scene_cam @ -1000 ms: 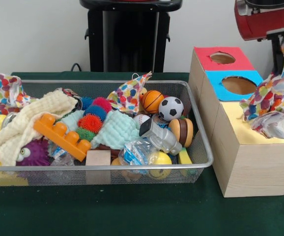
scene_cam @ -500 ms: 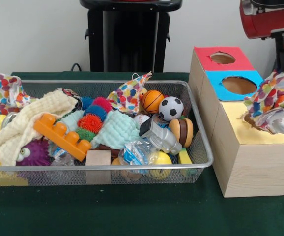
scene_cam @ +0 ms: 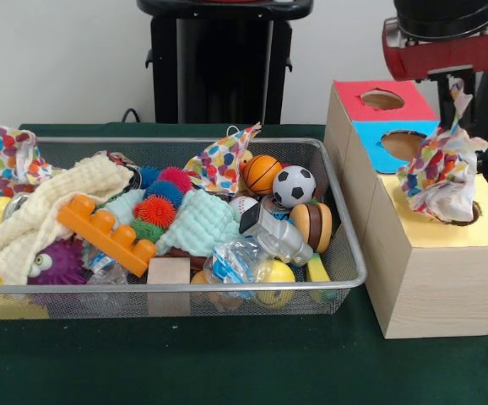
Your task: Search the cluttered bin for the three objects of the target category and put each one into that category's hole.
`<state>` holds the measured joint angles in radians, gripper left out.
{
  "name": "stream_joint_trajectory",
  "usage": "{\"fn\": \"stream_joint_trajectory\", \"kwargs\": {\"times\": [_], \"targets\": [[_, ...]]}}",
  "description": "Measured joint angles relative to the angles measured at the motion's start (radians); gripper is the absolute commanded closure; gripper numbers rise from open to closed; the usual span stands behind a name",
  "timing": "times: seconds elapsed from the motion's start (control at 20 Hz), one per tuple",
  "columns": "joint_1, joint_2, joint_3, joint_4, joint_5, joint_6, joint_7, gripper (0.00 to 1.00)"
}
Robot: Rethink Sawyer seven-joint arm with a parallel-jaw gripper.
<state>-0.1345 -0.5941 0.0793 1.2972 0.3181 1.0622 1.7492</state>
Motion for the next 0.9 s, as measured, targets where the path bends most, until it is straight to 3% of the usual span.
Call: {"fn": "stream_joint_trajectory", "kwargs": {"times": [0.5, 0.9], "targets": [[-0.02, -0.03, 0.006, 0.129, 0.001, -0.067, 0.0, 1.0], [-0.019, -0.026, 0.025, 0.165, 0.001, -0.136, 0.0, 1.0]]}}
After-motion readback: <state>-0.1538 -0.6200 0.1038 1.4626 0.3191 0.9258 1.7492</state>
